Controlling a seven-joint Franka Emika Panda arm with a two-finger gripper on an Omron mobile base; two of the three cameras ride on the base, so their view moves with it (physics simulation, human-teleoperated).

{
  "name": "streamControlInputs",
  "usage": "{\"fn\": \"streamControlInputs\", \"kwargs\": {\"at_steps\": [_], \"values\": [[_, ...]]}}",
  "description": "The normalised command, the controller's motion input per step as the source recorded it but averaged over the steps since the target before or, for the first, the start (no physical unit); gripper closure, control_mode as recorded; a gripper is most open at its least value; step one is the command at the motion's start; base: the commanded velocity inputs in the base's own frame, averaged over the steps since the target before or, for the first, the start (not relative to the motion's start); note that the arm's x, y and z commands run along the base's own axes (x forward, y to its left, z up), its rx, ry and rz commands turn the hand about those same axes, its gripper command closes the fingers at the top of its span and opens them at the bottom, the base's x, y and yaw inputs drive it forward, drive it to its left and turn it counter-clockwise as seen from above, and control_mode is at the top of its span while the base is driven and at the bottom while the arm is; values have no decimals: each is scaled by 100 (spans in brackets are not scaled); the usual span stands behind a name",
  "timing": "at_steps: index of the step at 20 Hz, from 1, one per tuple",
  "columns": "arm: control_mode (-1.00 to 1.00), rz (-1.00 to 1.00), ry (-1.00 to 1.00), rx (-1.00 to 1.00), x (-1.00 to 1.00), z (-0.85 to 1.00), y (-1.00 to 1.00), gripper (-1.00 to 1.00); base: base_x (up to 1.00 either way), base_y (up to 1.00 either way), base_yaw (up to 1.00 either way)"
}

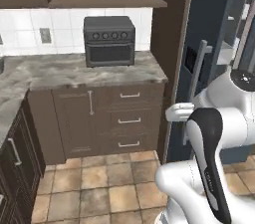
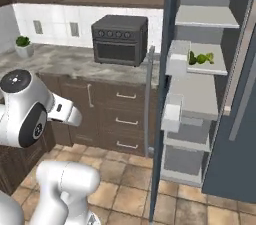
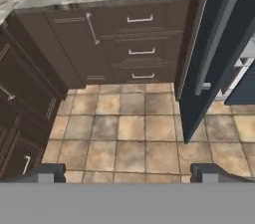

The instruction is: Take the limes from the highest rack and move them to the second highest rack where the broccoli and lime are located, to maximize freezer space. Close the freezer door after rearranging.

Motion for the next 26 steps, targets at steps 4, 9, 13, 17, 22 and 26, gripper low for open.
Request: {"fn": "streamControlInputs", "kwargs": {"at_steps": [4,9,13,17,22,26], "values": [[100,0,0,0,0,0,0,-100,55,65,-100],[100,0,0,0,0,0,0,-100,58,78,-80],[-100,-19,5,-4,28,0,32,-100,30,37,-26],[-100,-35,1,-2,50,0,37,-100,0,0,0],[-100,-23,0,0,77,0,-1,-100,0,0,0],[-100,-2,0,0,96,-11,-18,-100,0,0,0]]}}
